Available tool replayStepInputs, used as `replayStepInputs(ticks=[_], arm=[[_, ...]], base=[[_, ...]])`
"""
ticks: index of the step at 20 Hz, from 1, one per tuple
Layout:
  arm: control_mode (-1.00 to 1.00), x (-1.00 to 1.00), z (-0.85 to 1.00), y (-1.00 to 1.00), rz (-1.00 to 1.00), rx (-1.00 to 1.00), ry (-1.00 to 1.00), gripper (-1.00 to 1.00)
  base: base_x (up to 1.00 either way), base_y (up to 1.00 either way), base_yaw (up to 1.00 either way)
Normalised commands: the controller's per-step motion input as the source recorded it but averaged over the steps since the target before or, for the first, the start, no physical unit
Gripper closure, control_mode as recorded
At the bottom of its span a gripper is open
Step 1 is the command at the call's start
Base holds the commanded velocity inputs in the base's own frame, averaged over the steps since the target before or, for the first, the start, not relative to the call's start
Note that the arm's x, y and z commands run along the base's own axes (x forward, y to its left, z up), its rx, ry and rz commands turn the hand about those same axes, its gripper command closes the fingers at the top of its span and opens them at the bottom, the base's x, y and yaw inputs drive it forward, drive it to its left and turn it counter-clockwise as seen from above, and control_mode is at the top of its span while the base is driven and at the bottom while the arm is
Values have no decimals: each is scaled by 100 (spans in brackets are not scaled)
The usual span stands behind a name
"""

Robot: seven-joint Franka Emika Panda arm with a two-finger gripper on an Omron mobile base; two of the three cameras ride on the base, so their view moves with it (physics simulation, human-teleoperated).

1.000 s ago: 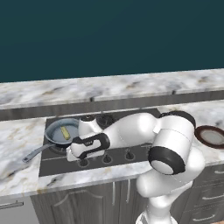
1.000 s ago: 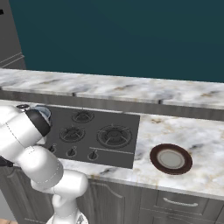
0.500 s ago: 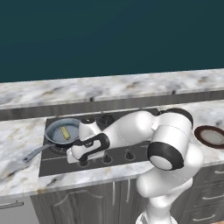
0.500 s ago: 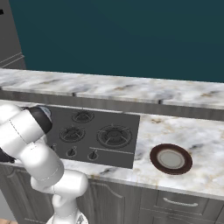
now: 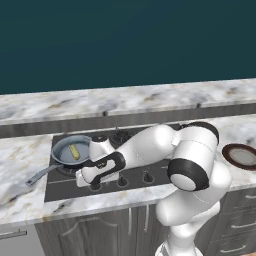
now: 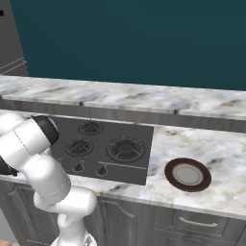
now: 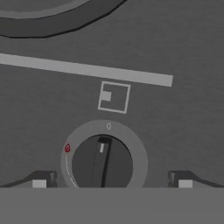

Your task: Pick up the butter stick and place it in the pan. Then turn on the burner for the pan.

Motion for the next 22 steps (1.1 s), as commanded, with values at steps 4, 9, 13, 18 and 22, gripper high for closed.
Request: replayStepInputs(ticks=[4, 9, 13, 18, 22], arm=[[-100, 3, -7, 6, 0, 0, 0, -100], [-100, 3, -11, 5, 0, 0, 0, -100], [-100, 5, -13, 5, 0, 0, 0, -100], [-100, 5, -19, 4, 0, 0, 0, -100], [-100, 9, -22, 11, 0, 0, 0, 100]], base=[[0, 0, 0], [0, 0, 0], [0, 0, 0], [0, 0, 0], [0, 0, 0]])
